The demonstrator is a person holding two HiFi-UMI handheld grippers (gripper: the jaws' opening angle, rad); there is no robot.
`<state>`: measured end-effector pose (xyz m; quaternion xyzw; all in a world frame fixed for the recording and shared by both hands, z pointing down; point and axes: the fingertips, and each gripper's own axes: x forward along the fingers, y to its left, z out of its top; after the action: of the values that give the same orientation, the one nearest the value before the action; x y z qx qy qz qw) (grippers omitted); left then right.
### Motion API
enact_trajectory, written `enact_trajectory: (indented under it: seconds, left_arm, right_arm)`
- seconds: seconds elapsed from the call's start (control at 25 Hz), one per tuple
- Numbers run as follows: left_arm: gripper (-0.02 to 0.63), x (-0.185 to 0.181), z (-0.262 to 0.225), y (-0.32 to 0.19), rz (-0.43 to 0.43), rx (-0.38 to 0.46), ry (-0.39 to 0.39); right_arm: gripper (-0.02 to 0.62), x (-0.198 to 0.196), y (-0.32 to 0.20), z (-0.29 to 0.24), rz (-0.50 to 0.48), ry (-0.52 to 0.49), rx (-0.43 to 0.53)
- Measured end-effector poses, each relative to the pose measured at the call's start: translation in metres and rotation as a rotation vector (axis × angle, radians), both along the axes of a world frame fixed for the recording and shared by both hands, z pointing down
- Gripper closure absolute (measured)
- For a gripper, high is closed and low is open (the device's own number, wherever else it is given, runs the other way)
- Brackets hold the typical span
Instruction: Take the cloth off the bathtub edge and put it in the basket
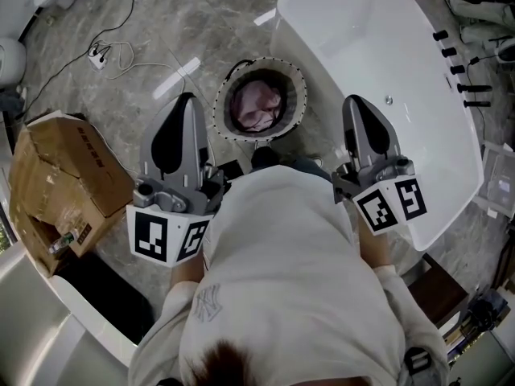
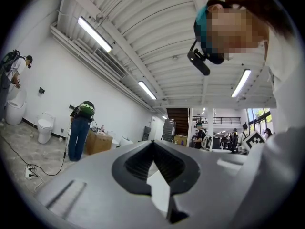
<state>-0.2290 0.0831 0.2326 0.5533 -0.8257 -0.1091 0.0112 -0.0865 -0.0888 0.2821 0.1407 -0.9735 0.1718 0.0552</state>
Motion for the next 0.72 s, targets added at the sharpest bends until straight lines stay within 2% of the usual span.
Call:
enact_trajectory:
  seconds: [0.36, 0.72]
  left_arm:
    - [0.597, 0.006, -0.001, 0.008, -0.019, -0.021, -0.014]
    - [0.597, 0.008, 0.006, 0.007, -0.011, -0.034, -0.002]
  right_arm:
    - [0.597, 0.019, 0.004, 0.014, 0.006, 0.041, 0.002]
    - [0.597, 0.017, 0.012, 0.016, 0.0, 0.035, -0.007]
